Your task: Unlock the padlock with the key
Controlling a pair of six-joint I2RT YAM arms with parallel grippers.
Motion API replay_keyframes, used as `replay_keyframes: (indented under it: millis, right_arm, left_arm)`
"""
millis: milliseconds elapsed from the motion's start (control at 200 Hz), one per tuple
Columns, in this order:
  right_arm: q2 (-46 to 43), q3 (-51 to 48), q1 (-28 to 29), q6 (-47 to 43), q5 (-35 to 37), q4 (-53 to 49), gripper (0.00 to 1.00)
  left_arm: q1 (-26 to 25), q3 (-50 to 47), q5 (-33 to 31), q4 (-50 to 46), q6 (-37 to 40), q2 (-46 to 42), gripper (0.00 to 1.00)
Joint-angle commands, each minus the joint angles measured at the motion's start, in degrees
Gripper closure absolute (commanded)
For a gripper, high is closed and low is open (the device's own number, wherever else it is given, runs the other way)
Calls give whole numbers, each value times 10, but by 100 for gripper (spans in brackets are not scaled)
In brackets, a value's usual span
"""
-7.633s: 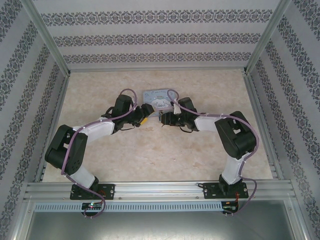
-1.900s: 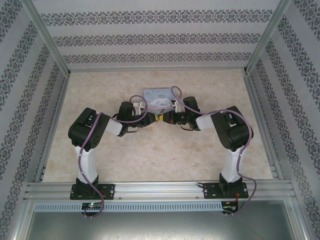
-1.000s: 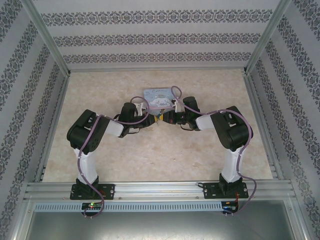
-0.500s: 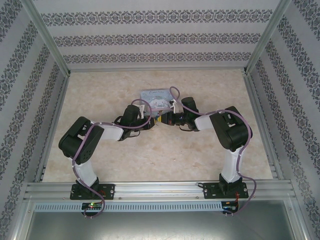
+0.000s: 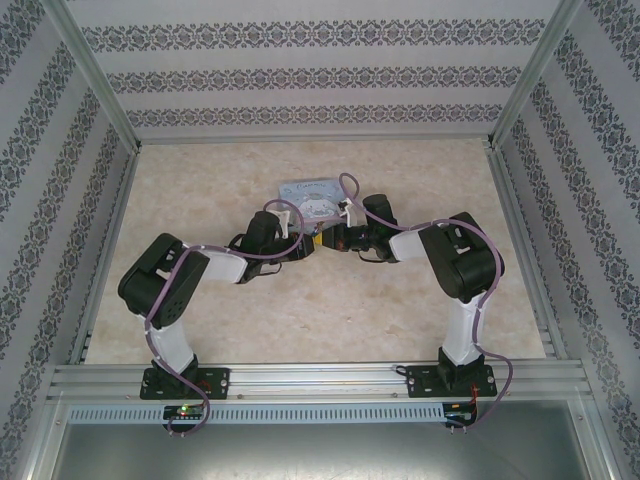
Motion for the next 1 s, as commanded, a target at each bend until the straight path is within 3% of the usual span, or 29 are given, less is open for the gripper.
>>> replay_keyframes:
  millis: [0,480,655,719,994]
  right_arm:
    - [26,0,16,27,-31,-12,100]
    - [32,0,16,27,-34,-10,100]
    - [32,0,16,29,-39,-7,100]
    - [32,1,16,29,-40,-7,100]
    - [32,0,17,28,-39,-9,100]
  left_arm:
    - [-19,-8,102,91,-40,23,72]
    - [1,-28,141,253,-141,66,86]
    - [4,-31,137,267,-155,66,65]
    - [3,-30,138,274,-161,69,63]
    - [4,-24,145,300,-181,77,80]
